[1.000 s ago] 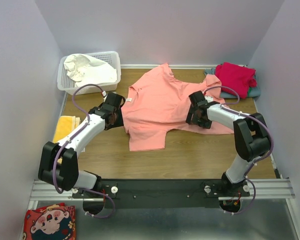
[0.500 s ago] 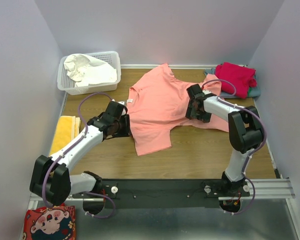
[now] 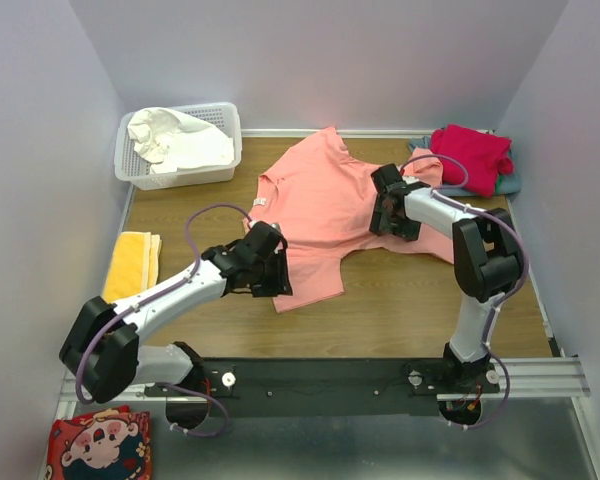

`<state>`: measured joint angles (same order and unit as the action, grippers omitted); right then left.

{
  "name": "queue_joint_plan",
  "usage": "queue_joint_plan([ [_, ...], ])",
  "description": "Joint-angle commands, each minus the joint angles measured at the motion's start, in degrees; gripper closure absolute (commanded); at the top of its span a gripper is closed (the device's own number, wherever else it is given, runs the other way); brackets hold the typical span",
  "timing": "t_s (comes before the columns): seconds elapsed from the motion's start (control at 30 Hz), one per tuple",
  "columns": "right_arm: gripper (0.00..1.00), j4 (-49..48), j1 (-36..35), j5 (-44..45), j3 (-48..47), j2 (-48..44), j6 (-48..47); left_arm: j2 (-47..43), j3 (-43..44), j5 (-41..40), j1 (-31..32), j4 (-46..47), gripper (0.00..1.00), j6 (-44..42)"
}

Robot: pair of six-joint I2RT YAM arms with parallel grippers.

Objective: Fold and stack the t-shirts
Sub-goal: Flatten the tshirt out

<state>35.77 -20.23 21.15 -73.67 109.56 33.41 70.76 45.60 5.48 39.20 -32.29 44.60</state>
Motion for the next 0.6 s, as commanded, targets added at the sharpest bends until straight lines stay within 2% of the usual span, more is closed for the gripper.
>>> queue_joint_plan([
  [0.0,0.15,2.2,0.4,-1.1,-0.4,4.9,-0.2,3.9,-0.4,-3.4,4.2,0.6,0.49,8.5],
  [0.2,0.15,1.7,0.4,-2.6,-1.2,5.3,-0.4,5.8,-0.3,-8.2,5.3,-1.2,0.46,12.0],
  [0.57,0.15,1.4,0.3,-3.0,-1.0,5.0,-0.4,11.3,-0.8,-9.3,5.3,-0.4,0.43,13.2],
])
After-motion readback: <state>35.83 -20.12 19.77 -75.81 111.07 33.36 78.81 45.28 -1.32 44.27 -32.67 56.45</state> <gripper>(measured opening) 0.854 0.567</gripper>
